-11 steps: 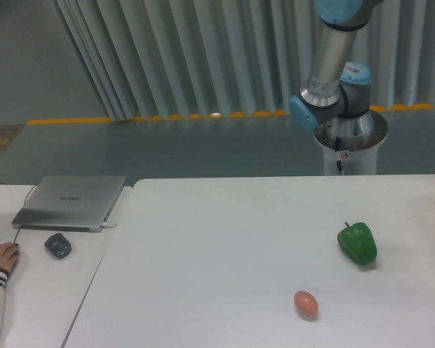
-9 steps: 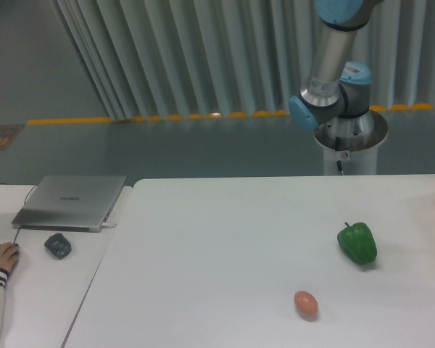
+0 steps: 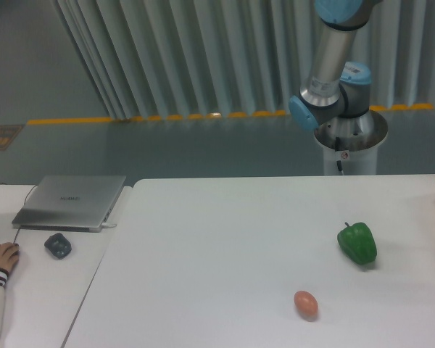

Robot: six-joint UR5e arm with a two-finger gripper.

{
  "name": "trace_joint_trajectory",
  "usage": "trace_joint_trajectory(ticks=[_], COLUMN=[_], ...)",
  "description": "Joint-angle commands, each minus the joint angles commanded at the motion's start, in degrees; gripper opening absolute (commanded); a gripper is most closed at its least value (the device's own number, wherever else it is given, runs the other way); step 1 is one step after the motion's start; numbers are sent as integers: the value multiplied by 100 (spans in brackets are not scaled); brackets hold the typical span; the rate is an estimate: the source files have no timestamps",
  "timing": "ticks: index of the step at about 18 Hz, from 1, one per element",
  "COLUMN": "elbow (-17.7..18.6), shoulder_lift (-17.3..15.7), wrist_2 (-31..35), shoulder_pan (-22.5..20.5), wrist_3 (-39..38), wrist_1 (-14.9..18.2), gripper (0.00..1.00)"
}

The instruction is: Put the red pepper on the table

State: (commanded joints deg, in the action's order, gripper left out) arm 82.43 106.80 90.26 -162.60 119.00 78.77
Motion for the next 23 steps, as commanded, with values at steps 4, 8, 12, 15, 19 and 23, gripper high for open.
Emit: trace_joint_trajectory(ticks=[4, 8, 12, 15, 19, 23], elbow=[264, 800, 924, 977, 1047, 1073], shoulder_lift=[-98, -344, -353, -344, -213, -89], wrist_2=[105, 246, 396, 404, 782, 826], shoulder_pan=[62, 9, -359, -562, -475, -378], wrist_3=[192, 1280, 2247, 2828, 3014, 3374], wrist_1=[-204, -204, -204, -204, -300, -345], gripper=[100, 100, 100, 100, 100, 100])
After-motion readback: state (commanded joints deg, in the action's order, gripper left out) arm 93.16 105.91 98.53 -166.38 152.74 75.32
